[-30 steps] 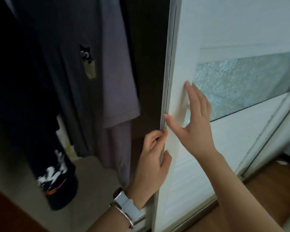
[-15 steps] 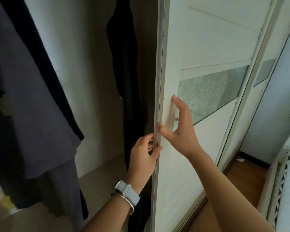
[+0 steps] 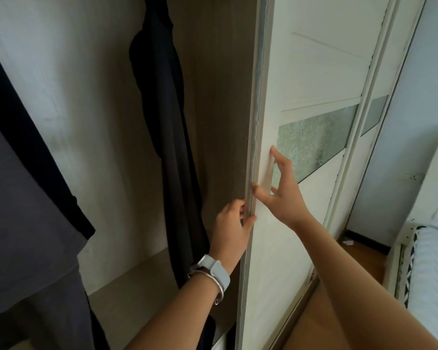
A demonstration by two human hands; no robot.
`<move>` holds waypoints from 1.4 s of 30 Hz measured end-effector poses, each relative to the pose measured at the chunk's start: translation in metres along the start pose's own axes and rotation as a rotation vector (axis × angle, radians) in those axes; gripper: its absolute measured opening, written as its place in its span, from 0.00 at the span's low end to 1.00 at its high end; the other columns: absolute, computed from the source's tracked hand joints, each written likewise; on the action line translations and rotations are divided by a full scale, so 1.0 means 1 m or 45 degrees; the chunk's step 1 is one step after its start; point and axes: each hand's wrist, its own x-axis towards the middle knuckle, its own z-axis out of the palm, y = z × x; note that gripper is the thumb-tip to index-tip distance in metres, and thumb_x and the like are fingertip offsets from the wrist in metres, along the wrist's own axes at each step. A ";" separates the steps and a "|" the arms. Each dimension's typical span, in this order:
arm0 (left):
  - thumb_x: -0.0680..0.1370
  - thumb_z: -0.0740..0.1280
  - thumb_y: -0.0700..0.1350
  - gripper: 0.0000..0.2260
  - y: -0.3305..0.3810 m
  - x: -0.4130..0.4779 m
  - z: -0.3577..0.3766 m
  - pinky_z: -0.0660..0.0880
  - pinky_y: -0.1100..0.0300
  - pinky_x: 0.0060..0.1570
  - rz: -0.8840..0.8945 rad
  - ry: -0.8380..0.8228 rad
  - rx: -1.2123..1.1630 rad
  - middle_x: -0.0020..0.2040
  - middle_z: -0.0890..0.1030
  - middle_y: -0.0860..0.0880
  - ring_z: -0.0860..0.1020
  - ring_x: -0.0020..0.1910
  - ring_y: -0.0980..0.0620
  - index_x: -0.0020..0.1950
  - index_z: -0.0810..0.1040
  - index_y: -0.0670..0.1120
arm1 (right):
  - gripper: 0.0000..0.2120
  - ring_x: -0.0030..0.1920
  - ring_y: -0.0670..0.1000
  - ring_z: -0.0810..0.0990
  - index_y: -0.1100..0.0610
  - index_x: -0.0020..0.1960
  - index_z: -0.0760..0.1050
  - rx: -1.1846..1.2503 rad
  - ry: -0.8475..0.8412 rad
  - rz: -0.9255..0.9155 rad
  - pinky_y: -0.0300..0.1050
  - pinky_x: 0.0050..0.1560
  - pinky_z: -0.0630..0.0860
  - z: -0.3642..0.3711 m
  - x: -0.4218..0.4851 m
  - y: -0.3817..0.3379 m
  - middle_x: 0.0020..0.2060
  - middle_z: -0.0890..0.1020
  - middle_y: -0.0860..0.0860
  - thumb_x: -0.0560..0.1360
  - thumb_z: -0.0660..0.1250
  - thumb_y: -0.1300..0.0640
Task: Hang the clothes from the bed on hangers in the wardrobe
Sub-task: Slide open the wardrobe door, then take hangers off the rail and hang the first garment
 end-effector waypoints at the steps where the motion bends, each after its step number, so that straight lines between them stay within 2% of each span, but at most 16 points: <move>1: 0.74 0.68 0.43 0.16 0.001 0.003 0.003 0.77 0.59 0.56 0.000 -0.003 0.000 0.58 0.79 0.46 0.79 0.56 0.50 0.61 0.74 0.43 | 0.38 0.68 0.38 0.56 0.51 0.74 0.51 -0.013 0.009 0.011 0.53 0.72 0.64 -0.001 0.002 0.002 0.70 0.59 0.42 0.72 0.70 0.55; 7: 0.74 0.68 0.43 0.15 0.006 0.021 0.020 0.73 0.67 0.49 -0.003 0.009 0.033 0.56 0.80 0.45 0.79 0.54 0.50 0.60 0.75 0.41 | 0.38 0.68 0.38 0.54 0.51 0.75 0.49 -0.040 0.025 0.057 0.38 0.70 0.57 -0.009 0.012 0.012 0.74 0.57 0.47 0.73 0.68 0.58; 11: 0.74 0.68 0.43 0.14 0.009 0.035 0.036 0.76 0.62 0.50 -0.007 0.005 0.026 0.55 0.80 0.45 0.79 0.54 0.49 0.58 0.75 0.42 | 0.37 0.67 0.38 0.52 0.51 0.75 0.47 -0.019 0.004 0.105 0.41 0.71 0.55 -0.017 0.019 0.021 0.75 0.55 0.45 0.75 0.66 0.59; 13: 0.74 0.69 0.43 0.13 0.008 0.040 0.042 0.77 0.61 0.50 -0.005 0.013 0.036 0.54 0.80 0.45 0.80 0.53 0.49 0.57 0.75 0.42 | 0.37 0.67 0.39 0.51 0.50 0.75 0.47 -0.038 0.004 0.099 0.40 0.70 0.54 -0.020 0.022 0.026 0.73 0.54 0.41 0.75 0.66 0.59; 15: 0.74 0.69 0.44 0.13 0.004 0.042 0.046 0.77 0.62 0.49 0.010 0.028 0.025 0.54 0.80 0.45 0.80 0.52 0.50 0.56 0.75 0.42 | 0.37 0.69 0.39 0.51 0.49 0.75 0.46 -0.065 0.004 0.059 0.40 0.71 0.52 -0.019 0.022 0.029 0.69 0.52 0.36 0.75 0.65 0.58; 20: 0.75 0.68 0.45 0.16 0.001 0.039 0.044 0.75 0.66 0.49 0.018 0.023 -0.001 0.57 0.79 0.47 0.79 0.55 0.51 0.61 0.74 0.44 | 0.34 0.69 0.40 0.51 0.40 0.70 0.45 -0.056 0.029 0.018 0.46 0.73 0.55 -0.015 0.019 0.027 0.68 0.52 0.36 0.76 0.64 0.58; 23: 0.77 0.65 0.48 0.16 0.002 0.030 0.031 0.74 0.67 0.48 0.033 -0.135 0.072 0.58 0.79 0.50 0.79 0.55 0.53 0.62 0.74 0.44 | 0.33 0.73 0.47 0.58 0.48 0.74 0.51 -0.107 0.138 0.086 0.50 0.72 0.62 -0.011 0.014 0.025 0.73 0.60 0.44 0.76 0.64 0.58; 26: 0.77 0.65 0.48 0.11 -0.003 0.014 0.005 0.76 0.66 0.46 0.103 -0.197 0.091 0.47 0.84 0.46 0.80 0.44 0.57 0.51 0.80 0.42 | 0.26 0.70 0.55 0.66 0.59 0.71 0.63 -0.295 0.356 0.022 0.44 0.69 0.62 0.001 0.001 0.012 0.69 0.68 0.56 0.75 0.65 0.62; 28: 0.76 0.66 0.48 0.10 -0.004 0.009 -0.020 0.75 0.70 0.42 0.112 -0.099 0.120 0.41 0.84 0.49 0.79 0.40 0.59 0.46 0.81 0.42 | 0.19 0.66 0.56 0.68 0.61 0.65 0.71 -0.370 0.428 -0.174 0.38 0.66 0.60 0.013 -0.002 -0.004 0.63 0.73 0.58 0.73 0.65 0.64; 31: 0.75 0.67 0.47 0.07 0.008 0.010 -0.069 0.74 0.73 0.41 0.143 0.082 0.152 0.35 0.80 0.57 0.80 0.41 0.60 0.42 0.82 0.47 | 0.13 0.59 0.53 0.71 0.60 0.55 0.78 -0.318 0.370 -0.401 0.34 0.62 0.62 0.033 0.012 -0.037 0.52 0.79 0.55 0.72 0.62 0.60; 34: 0.74 0.68 0.47 0.08 0.024 0.016 -0.122 0.76 0.70 0.42 0.207 0.261 0.216 0.35 0.81 0.57 0.81 0.41 0.60 0.36 0.77 0.58 | 0.08 0.48 0.49 0.79 0.57 0.49 0.81 -0.107 0.249 -0.397 0.31 0.50 0.69 0.048 0.033 -0.078 0.43 0.81 0.49 0.72 0.65 0.62; 35: 0.74 0.69 0.46 0.10 0.028 0.018 -0.139 0.75 0.71 0.41 0.231 0.337 0.226 0.34 0.81 0.57 0.81 0.39 0.60 0.35 0.75 0.59 | 0.07 0.41 0.46 0.80 0.56 0.49 0.81 -0.012 0.193 -0.371 0.25 0.44 0.68 0.052 0.040 -0.090 0.41 0.80 0.47 0.73 0.66 0.62; 36: 0.73 0.69 0.45 0.12 0.033 0.020 -0.156 0.73 0.73 0.39 0.249 0.409 0.238 0.32 0.81 0.57 0.80 0.37 0.62 0.33 0.75 0.58 | 0.07 0.37 0.49 0.79 0.55 0.49 0.80 0.080 0.152 -0.350 0.24 0.37 0.69 0.054 0.048 -0.101 0.39 0.80 0.46 0.73 0.66 0.63; 37: 0.73 0.70 0.44 0.12 0.039 0.022 -0.172 0.72 0.75 0.38 0.262 0.474 0.252 0.31 0.80 0.58 0.79 0.35 0.63 0.32 0.75 0.58 | 0.08 0.38 0.50 0.78 0.55 0.49 0.80 0.159 0.136 -0.339 0.24 0.34 0.69 0.056 0.058 -0.112 0.37 0.80 0.44 0.74 0.66 0.63; 39: 0.73 0.70 0.46 0.12 0.050 0.029 -0.202 0.70 0.75 0.37 0.289 0.580 0.292 0.33 0.81 0.59 0.79 0.35 0.63 0.31 0.75 0.56 | 0.08 0.40 0.47 0.78 0.54 0.49 0.79 0.294 0.154 -0.345 0.24 0.35 0.70 0.057 0.082 -0.132 0.36 0.80 0.42 0.74 0.65 0.64; 42: 0.74 0.68 0.46 0.10 0.068 0.043 -0.236 0.69 0.75 0.37 0.348 0.715 0.273 0.36 0.82 0.56 0.79 0.36 0.60 0.32 0.76 0.52 | 0.07 0.36 0.39 0.78 0.53 0.47 0.78 0.476 0.210 -0.335 0.24 0.36 0.71 0.056 0.126 -0.159 0.36 0.81 0.44 0.74 0.63 0.62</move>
